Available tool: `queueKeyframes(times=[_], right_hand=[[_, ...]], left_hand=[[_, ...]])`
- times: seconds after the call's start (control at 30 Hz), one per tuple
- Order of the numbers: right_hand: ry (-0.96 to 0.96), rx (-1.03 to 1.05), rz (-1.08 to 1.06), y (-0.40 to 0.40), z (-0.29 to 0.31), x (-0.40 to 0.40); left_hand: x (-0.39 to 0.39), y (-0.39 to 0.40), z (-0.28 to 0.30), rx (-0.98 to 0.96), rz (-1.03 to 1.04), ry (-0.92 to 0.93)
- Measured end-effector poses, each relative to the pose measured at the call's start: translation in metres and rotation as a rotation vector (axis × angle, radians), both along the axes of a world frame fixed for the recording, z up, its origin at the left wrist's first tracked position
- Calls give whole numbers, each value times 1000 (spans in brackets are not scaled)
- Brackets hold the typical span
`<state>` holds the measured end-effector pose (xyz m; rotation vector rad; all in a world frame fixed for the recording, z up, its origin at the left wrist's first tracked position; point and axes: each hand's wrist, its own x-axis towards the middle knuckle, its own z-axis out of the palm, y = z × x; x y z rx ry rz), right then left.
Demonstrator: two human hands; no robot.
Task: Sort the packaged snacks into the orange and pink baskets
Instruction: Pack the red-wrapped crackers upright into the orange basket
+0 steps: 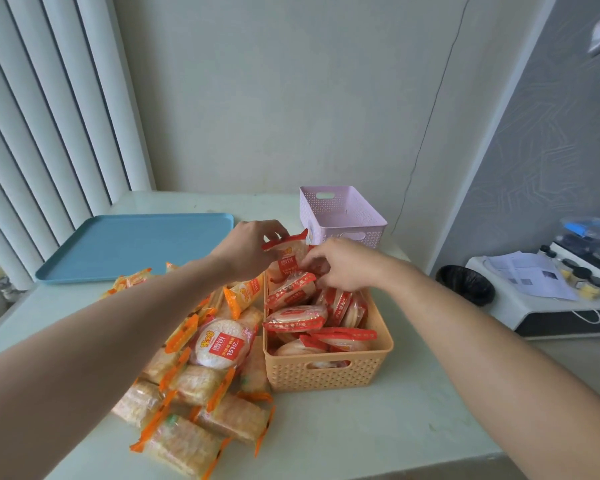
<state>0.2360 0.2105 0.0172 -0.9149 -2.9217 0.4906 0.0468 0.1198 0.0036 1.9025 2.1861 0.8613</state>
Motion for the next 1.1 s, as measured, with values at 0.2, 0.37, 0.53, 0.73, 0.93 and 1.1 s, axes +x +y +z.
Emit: queueKeyframes(times=[0.2, 0.37, 0.53, 0.73, 0.93, 1.1], right_hand=[[-59, 162, 77, -1, -14, -6], [160, -32, 20, 8, -1, 15], [530, -346, -95, 25, 10, 32], [712, -571, -244, 27, 5, 37], [544, -410, -243, 23, -1, 26], [250, -163, -270, 18, 7, 26]], left_hand=[[-1, 4, -4, -74, -10, 16], [5, 9, -13, -140, -26, 215], [14, 18, -19, -206, -18, 323], [7, 2, 10, -218, -142, -387], [11, -5, 23, 18, -105, -570], [11, -6, 29, 114, -110, -160]])
